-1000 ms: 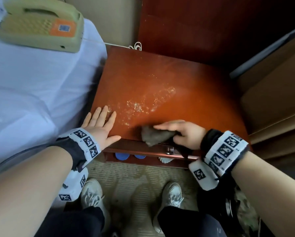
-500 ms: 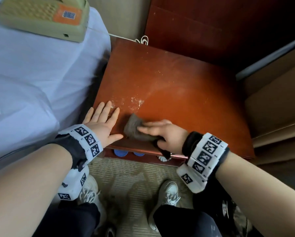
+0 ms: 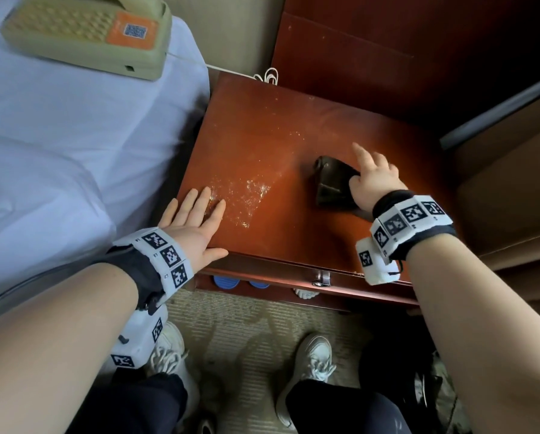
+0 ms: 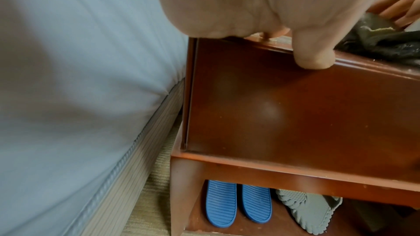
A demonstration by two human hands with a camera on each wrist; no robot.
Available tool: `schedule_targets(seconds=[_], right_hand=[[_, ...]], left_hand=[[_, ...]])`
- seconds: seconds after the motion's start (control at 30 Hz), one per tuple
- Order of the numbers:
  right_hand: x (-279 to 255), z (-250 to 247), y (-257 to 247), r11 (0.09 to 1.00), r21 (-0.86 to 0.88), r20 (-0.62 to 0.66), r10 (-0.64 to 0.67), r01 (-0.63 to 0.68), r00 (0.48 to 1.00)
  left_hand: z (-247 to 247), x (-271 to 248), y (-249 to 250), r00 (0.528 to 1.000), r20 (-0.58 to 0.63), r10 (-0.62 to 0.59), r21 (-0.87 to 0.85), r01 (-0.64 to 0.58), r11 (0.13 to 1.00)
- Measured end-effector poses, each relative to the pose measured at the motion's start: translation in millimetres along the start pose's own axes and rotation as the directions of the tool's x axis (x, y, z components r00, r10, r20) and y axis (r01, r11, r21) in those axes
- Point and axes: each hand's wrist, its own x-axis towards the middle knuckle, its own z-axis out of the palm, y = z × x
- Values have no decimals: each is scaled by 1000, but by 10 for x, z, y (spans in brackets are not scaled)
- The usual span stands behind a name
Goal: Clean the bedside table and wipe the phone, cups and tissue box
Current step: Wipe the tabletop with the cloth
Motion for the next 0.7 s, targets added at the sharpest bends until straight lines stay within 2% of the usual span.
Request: schedule_targets(seconds=[0.03, 0.1, 0.17, 0.23, 0.33, 0.4, 0.47, 0.53, 0.6, 0.63, 0.67, 0.7], right_hand=[[-41, 31, -9, 999, -34, 11, -29, 30, 1000], [-100, 150, -3, 986, -137, 138, -72, 91, 988], [-72, 250, 39, 969, -228, 201, -49, 96, 978], [49, 280, 26, 965, -259, 162, 13, 30, 987], [188, 285, -203, 980, -196, 102, 50, -29, 993], [172, 303, -446, 983, -181, 132, -15, 39, 991], [-6, 360, -658, 953, -216, 206, -168, 212, 964], [-289, 446, -719, 853, -257, 284, -383, 454, 879], [-514, 463, -604, 720, -199, 395, -562, 665, 727], [-578, 408, -528, 697, -114, 458, -595, 708, 660], [-604, 321, -466, 713, -18, 508, -597, 701, 620], [-578, 240, -431, 739, 53, 523, -593, 672, 611]], left_hand=[[-1, 1, 1, 1000, 1, -1, -4, 1, 1000], [-5, -4, 7, 1000, 0, 1, -10, -1, 1000], [-3, -8, 10, 1000, -7, 3, -11, -3, 1000], [2, -14, 11, 1000, -16, 2, -18, -2, 1000], [12, -17, 14, 999, -31, -6, -43, 5, 999], [10, -15, 9, 999, -47, -9, -86, 5, 996], [-1, -22, -6, 998, -63, -14, -173, 3, 985], [-19, -30, -46, 997, -70, -42, -296, 19, 955], [-34, -37, -103, 995, -60, -74, -407, 43, 912], [-40, -41, -124, 996, -55, -77, -432, 46, 900], [-34, -37, -145, 996, -56, -73, -441, 41, 897], [-23, -31, -163, 996, -63, -68, -446, 33, 894]])
